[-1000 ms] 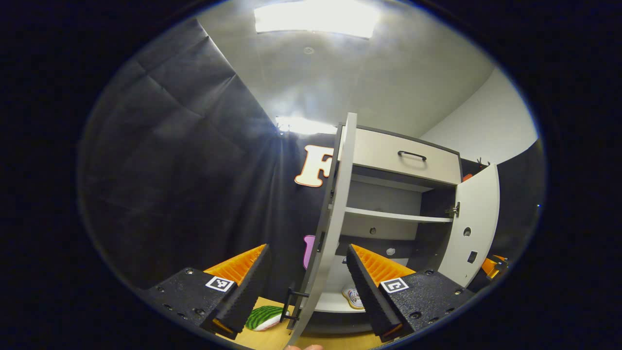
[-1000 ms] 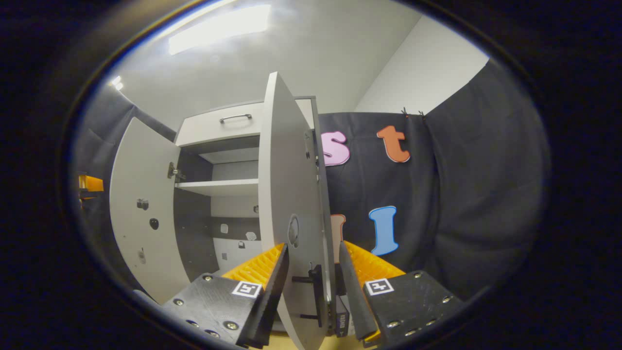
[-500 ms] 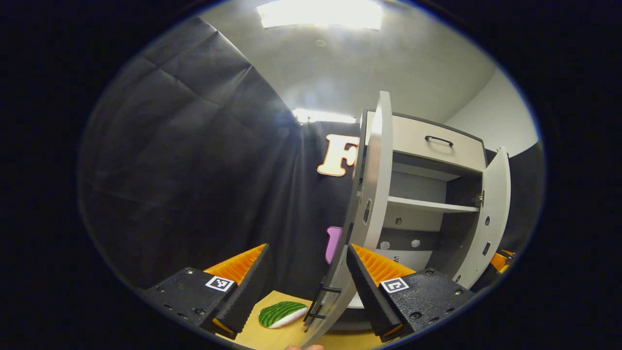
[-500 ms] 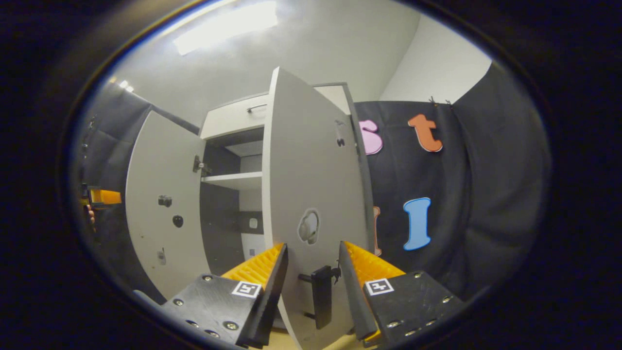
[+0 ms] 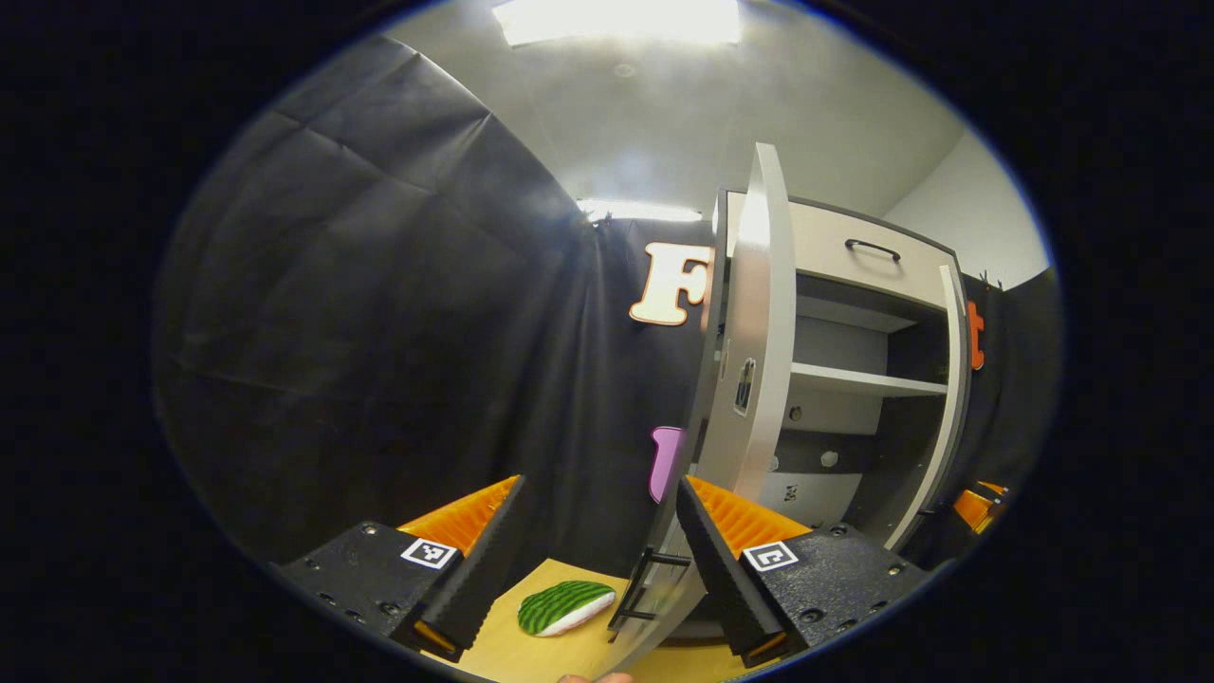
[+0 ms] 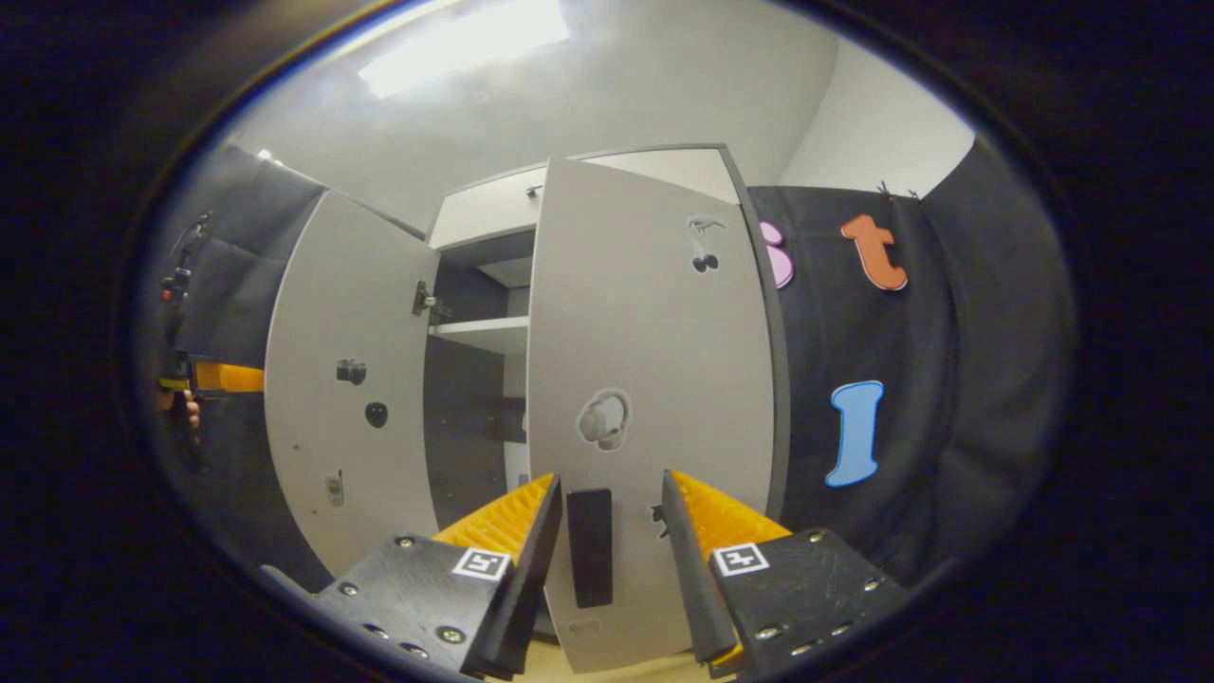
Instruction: Grab one shoe with the right hand and put it into the shoe cabinet, grab the other shoe with the left hand and put it into the shoe cabinet; then close the right door with the right hand and the left door with the left hand.
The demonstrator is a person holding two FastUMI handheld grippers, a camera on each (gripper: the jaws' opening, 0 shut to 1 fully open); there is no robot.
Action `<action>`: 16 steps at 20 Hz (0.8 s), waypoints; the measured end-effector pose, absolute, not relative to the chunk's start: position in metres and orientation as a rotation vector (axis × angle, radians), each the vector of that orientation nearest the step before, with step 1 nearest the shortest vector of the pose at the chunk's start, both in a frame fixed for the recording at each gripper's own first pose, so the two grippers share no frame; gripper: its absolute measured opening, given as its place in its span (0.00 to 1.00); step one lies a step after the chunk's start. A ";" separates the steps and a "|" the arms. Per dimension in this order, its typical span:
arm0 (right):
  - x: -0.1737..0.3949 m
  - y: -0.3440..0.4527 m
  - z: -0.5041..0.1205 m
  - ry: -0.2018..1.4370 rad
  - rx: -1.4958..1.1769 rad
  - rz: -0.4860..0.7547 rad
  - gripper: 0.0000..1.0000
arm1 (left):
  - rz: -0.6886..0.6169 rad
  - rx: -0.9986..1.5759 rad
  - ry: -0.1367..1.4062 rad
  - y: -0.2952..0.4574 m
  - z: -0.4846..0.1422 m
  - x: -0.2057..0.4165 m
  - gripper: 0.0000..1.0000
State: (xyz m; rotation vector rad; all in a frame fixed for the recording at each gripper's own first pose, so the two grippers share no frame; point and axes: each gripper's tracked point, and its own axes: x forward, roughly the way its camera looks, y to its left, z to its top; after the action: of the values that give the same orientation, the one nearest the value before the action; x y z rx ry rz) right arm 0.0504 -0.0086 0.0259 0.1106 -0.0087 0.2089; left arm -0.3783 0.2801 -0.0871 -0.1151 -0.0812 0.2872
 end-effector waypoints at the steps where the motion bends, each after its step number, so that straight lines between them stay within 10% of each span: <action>1: 0.051 -0.009 0.025 -0.007 0.111 0.206 0.63 | 0.281 -0.115 -0.075 0.279 -0.088 -0.376 0.94; 16: 0.049 -0.008 0.022 0.001 0.108 0.174 0.63 | 0.151 -0.102 -0.027 0.262 -0.090 -0.367 0.91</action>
State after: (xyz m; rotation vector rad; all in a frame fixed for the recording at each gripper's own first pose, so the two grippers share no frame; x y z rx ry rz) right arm 0.0494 -0.0076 0.0218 0.1077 0.0013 0.1739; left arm -0.3669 0.2616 -0.0903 -0.1016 -0.0266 0.1510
